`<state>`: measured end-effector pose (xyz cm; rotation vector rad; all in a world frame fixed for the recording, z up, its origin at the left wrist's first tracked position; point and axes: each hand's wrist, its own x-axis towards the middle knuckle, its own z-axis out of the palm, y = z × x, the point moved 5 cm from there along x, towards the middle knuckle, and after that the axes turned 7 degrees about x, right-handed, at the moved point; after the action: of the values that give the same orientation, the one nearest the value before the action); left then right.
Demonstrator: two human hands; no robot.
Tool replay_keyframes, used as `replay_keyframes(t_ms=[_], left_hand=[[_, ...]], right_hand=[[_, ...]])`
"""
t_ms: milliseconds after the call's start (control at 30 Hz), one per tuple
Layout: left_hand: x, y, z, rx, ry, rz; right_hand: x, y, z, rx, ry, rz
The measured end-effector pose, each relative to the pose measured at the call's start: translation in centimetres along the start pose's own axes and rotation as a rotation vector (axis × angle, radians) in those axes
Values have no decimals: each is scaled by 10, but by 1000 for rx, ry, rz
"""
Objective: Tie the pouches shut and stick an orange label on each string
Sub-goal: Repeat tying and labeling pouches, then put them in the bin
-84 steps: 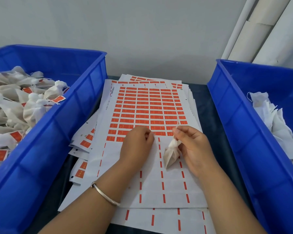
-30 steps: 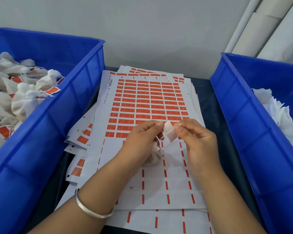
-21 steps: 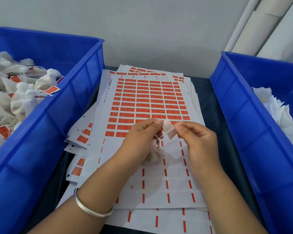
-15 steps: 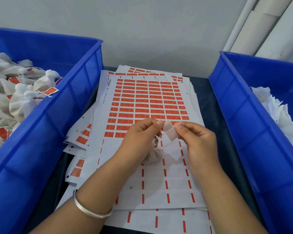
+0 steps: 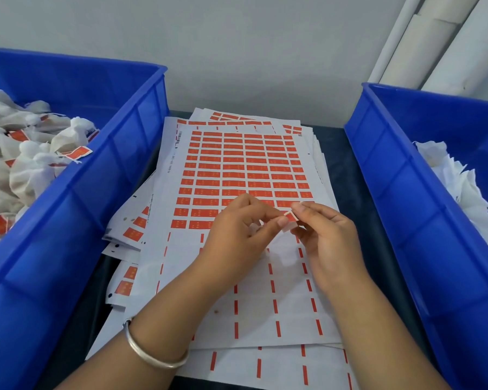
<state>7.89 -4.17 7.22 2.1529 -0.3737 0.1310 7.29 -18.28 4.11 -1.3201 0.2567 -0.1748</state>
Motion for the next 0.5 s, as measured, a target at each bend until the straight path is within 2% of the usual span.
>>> replay_keyframes(t_ms=[367, 500], left_hand=[[1, -3, 2, 132, 31, 111], [-2, -5, 5, 85, 6, 68]], right_hand=[[1, 2, 0, 18, 0, 21], [-1, -1, 3, 45, -51, 26]])
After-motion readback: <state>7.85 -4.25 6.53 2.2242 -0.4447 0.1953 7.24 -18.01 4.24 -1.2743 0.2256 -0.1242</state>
